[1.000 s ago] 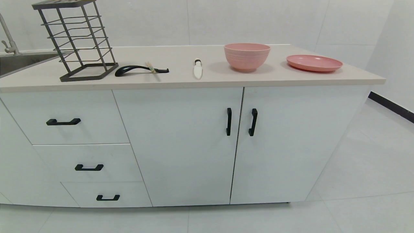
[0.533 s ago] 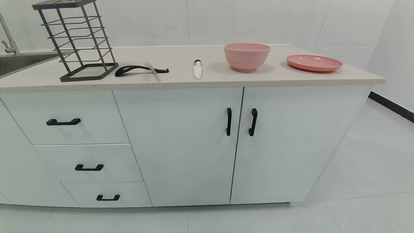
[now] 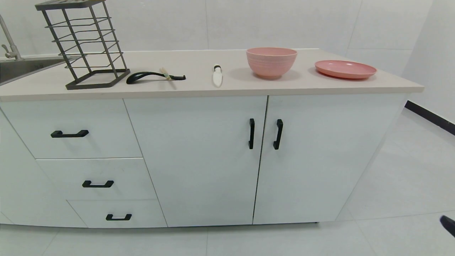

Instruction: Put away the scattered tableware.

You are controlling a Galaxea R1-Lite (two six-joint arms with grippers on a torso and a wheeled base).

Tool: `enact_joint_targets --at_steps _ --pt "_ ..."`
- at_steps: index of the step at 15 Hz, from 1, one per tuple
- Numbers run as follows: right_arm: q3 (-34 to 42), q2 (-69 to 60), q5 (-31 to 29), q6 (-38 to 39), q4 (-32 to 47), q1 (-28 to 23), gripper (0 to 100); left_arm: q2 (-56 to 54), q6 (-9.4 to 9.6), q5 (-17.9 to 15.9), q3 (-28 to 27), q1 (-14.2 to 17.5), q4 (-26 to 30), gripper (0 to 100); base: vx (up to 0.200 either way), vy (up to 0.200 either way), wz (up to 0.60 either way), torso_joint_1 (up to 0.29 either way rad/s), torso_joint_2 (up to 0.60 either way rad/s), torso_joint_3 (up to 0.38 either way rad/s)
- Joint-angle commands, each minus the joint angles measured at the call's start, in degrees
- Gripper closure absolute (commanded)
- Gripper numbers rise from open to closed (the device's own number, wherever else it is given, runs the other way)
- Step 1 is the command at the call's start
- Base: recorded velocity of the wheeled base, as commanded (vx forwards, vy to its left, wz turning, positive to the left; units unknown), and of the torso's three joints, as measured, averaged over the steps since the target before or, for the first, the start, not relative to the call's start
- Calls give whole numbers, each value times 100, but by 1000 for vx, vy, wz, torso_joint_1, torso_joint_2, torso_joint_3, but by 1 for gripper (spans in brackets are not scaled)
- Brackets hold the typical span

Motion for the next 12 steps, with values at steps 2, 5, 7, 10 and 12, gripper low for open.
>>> enact_joint_targets --at_steps 2,5,7,10,12 --pt "-268 1927 69 -52 -839 420 0 5 -1 0 0 1 1 0 0 0 0 0 0 0" --pt "-567 2701 61 -87 -1226 771 0 5 -9 0 0 1 -8 0 0 0 0 0 0 0" --pt "-743 3290 61 -96 -1560 991 0 5 -18 0 0 1 -8 0 0 0 0 0 0 0" --pt "-927 4002 52 -96 -2070 1246 0 5 -62 9 0 1 -8 0 0 0 0 0 0 0" --pt "-980 4467 52 -219 -2404 1395 0 5 -45 0 0 1 -8 0 0 0 0 0 0 0"
